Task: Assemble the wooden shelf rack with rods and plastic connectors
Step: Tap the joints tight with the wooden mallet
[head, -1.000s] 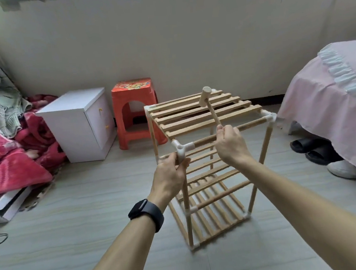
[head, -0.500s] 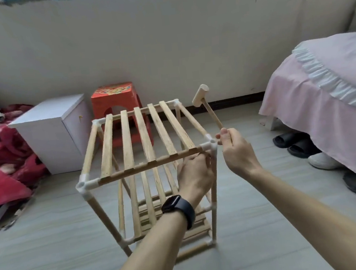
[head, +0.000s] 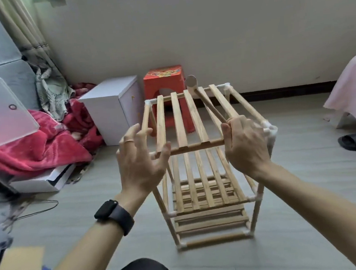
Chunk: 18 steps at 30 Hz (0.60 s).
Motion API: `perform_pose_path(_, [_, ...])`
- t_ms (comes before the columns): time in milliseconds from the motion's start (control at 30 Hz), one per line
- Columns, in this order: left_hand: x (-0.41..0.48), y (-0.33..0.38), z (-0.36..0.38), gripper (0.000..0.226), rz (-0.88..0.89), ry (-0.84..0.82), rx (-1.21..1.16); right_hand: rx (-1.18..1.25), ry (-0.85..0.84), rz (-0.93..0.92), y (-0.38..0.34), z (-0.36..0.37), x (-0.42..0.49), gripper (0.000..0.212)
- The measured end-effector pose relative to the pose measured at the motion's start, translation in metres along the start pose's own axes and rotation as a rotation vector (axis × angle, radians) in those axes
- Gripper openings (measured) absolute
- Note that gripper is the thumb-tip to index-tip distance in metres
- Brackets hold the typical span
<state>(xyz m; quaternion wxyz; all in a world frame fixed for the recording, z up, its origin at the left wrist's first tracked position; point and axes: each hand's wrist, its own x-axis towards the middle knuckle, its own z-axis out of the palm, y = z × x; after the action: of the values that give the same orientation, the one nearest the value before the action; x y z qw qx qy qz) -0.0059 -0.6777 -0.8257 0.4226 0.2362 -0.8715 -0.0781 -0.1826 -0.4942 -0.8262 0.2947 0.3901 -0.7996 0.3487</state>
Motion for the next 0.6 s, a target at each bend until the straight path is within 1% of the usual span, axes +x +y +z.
perform_pose_path(33, [-0.002,-0.009,-0.002,0.079,-0.152,-0.115,-0.072,-0.023,0.008,-0.016,0.002,0.001,0.003,0.033])
perform_pose_path(67, [-0.002,-0.015,-0.003,0.096,-0.268,-0.211,-0.163,-0.043,0.003,-0.031,0.005,0.002,0.006,0.034])
perform_pose_path(100, [-0.002,-0.019,-0.002,0.108,-0.33,-0.264,-0.242,-0.06,-0.016,-0.044,0.009,0.002,0.009,0.035])
perform_pose_path(133, [-0.001,-0.021,0.0,0.113,-0.355,-0.271,-0.297,-0.075,-0.041,-0.053,0.013,0.002,0.011,0.037])
perform_pose_path(233, [0.008,-0.014,0.015,0.111,-0.401,-0.254,-0.458,-0.119,-0.094,-0.042,0.026,0.0,0.019,0.038])
perform_pose_path(267, [0.012,-0.009,0.021,0.111,-0.423,-0.272,-0.493,-0.119,-0.119,-0.005,0.03,-0.002,0.024,0.037])
perform_pose_path(333, [0.021,0.003,0.035,0.111,-0.46,-0.324,-0.529,-0.083,-0.185,0.123,0.035,-0.007,0.034,0.036])
perform_pose_path(367, [0.025,0.01,0.042,0.11,-0.468,-0.345,-0.536,-0.063,-0.195,0.17,0.037,-0.011,0.037,0.036])
perform_pose_path(400, [0.028,0.017,0.048,0.108,-0.463,-0.358,-0.538,-0.043,-0.17,0.182,0.037,-0.017,0.037,0.034])
perform_pose_path(467, [0.029,0.029,0.058,0.103,-0.425,-0.364,-0.568,0.067,-0.117,0.147,0.033,-0.03,0.031,0.033])
perform_pose_path(500, [0.026,0.033,0.063,0.1,-0.397,-0.361,-0.59,0.165,-0.131,0.135,0.029,-0.039,0.024,0.033])
perform_pose_path(533, [0.023,0.035,0.067,0.095,-0.371,-0.36,-0.603,0.254,-0.167,0.131,0.025,-0.047,0.015,0.033])
perform_pose_path(567, [0.017,0.036,0.071,0.085,-0.351,-0.368,-0.607,0.301,-0.212,0.129,0.022,-0.054,0.006,0.033])
perform_pose_path(600, [0.011,0.034,0.076,0.067,-0.336,-0.386,-0.575,0.315,-0.267,0.129,0.019,-0.059,-0.003,0.033])
